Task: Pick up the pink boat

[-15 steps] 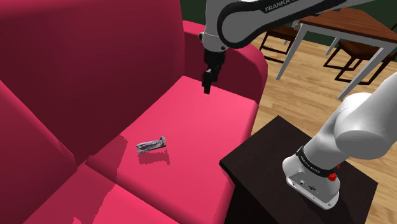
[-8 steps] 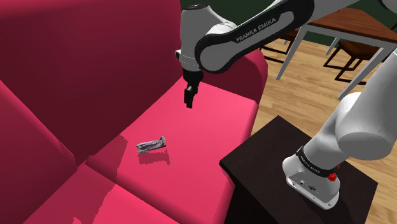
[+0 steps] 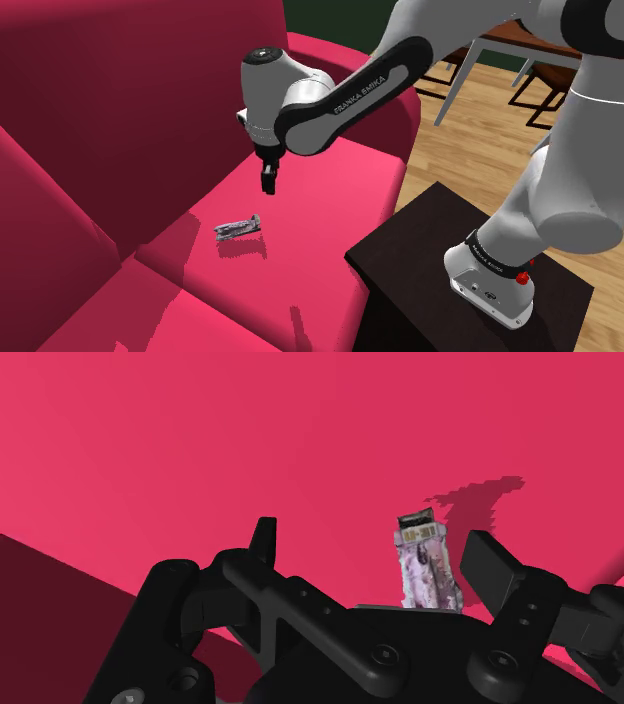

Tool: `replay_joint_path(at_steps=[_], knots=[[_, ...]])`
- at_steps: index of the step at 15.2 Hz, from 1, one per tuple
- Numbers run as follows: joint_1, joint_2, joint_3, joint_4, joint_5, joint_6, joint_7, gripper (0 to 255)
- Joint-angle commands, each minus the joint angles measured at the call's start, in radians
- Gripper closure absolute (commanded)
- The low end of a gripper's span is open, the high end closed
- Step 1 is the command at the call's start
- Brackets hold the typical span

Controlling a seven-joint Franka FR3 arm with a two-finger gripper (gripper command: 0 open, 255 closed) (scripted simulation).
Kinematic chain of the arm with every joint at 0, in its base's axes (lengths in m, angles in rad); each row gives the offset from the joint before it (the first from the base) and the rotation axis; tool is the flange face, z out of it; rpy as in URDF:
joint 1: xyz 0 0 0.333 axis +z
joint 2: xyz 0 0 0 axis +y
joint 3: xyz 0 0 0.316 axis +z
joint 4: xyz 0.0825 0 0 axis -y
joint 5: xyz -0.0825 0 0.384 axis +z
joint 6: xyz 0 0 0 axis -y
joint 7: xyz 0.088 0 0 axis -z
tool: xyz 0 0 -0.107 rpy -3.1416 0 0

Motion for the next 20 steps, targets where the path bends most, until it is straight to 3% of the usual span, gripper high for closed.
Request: replay_joint_path(at_steps=[1,11,20], knots=[[0.029,0.062,0.001,0.039,-0.046,0.021,0.009,0],[0.196,0.361,-0.024,0.289,-0.232,0.062,0.021,0],[0.213,0.438,-0.049,0.308,-0.261,0.118,0.047,0]])
